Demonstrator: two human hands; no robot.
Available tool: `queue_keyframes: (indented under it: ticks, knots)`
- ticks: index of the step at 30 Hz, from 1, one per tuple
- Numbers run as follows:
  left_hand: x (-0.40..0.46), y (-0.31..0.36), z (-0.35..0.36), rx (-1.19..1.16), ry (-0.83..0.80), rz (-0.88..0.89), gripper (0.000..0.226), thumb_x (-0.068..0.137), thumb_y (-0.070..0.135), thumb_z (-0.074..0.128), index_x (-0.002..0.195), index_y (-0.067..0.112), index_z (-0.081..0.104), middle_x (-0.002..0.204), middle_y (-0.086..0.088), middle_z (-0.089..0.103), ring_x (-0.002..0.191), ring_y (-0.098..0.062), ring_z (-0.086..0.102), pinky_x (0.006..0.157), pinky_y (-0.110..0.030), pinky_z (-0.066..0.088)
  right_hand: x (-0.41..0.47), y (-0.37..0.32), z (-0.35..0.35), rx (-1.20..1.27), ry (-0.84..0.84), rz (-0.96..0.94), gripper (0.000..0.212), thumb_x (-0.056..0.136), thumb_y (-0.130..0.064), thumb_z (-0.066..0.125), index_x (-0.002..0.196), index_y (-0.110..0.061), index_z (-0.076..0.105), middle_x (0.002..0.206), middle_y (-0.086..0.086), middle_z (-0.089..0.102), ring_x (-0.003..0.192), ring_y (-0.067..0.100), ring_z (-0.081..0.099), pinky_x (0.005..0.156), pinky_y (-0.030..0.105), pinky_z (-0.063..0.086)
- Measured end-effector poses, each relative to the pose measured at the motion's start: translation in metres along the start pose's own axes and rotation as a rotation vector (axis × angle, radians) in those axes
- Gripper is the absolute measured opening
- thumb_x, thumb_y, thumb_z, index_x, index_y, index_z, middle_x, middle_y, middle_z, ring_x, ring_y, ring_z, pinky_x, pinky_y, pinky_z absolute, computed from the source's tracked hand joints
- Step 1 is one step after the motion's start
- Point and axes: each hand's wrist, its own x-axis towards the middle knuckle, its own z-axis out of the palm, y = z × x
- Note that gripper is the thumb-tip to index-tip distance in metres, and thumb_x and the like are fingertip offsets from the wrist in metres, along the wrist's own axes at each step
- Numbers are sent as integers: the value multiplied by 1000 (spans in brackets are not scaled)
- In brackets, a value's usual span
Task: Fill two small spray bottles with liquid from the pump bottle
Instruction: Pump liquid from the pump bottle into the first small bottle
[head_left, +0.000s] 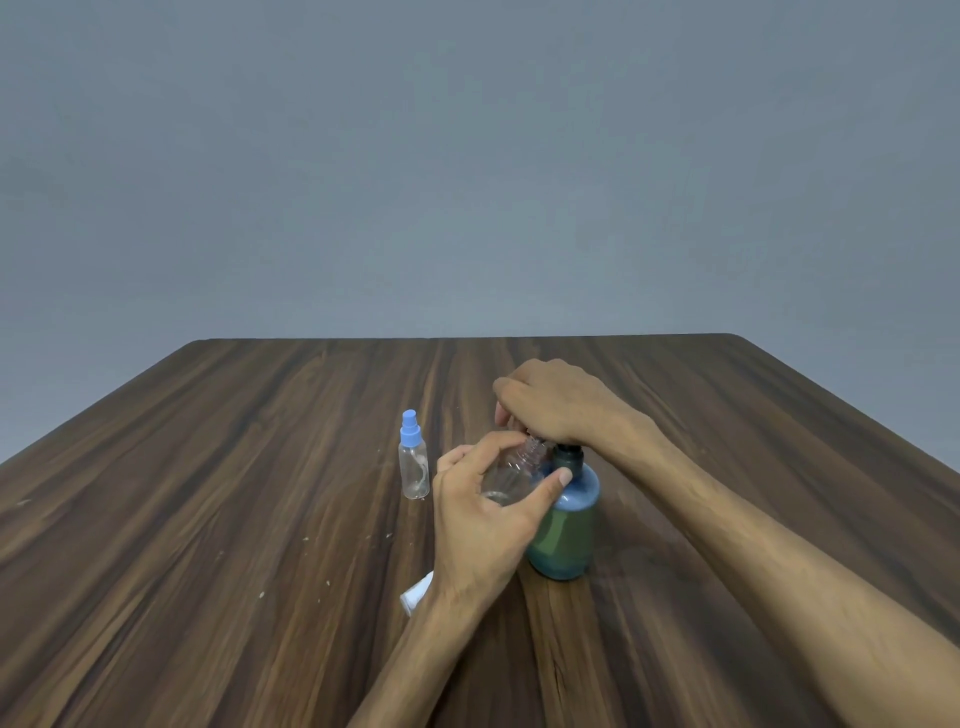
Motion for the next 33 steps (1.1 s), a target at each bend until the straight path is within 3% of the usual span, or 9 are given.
queue_keyframes:
  ticks: [3,7,11,16,20,22,28,33]
  knots:
    - [0,1,-1,-6,-5,8,40,74,59,86,110,48,72,98,18,80,103,-29,75,88,-51,64,1,1,-2,15,29,-18,48,93,-40,36,92,-19,79,89,-2,80,87,22,74,85,41,59]
    - [1,-1,0,-20,-2,-11,41,74,58,88,110,43,75,99,14,81,104,-32,75,89,-52,64,4,2,4,-72,-22,-7,46,98,-38,38,93,-19,80,96,0,78,88,23,71,77,38,54]
    - [0,1,-1,-9,-9,1,40,76,58,86,111,43,74,99,17,80,103,-32,75,89,-52,64,5,2,-3,-7,33,-33,51,89,-44,33,93,-19,78,90,-1,80,88,23,74,86,41,58]
    - [1,-1,0,-11,3,-35,39,74,59,88,105,39,78,98,14,81,104,-32,75,88,-53,64,4,2,1,-71,-43,-7,53,89,-44,33,93,-21,80,99,-2,79,89,22,71,79,38,55]
    - [1,1,-1,-4,-12,-8,37,75,58,86,108,44,74,99,18,80,104,-32,75,90,-53,63,4,0,-5,-26,15,0,53,87,-45,32,96,-19,77,93,0,79,89,25,73,88,42,58]
    - [1,0,0,-4,-13,-15,38,75,58,86,108,44,73,99,17,80,104,-33,75,90,-54,63,4,0,0,-45,-36,9,57,85,-47,30,98,-18,78,98,0,79,90,25,72,87,43,58]
    - [1,1,0,-9,-9,-1,39,76,57,86,110,45,74,100,18,80,104,-34,74,89,-54,63,3,1,-3,1,54,-16,51,93,-43,34,98,-16,77,92,0,80,89,24,73,87,41,58]
    - [2,0,0,-36,1,-30,39,74,56,89,108,42,75,99,14,81,104,-38,74,90,-54,64,3,1,2,-67,-43,11,49,97,-41,36,95,-18,80,95,-1,79,88,23,72,81,39,56]
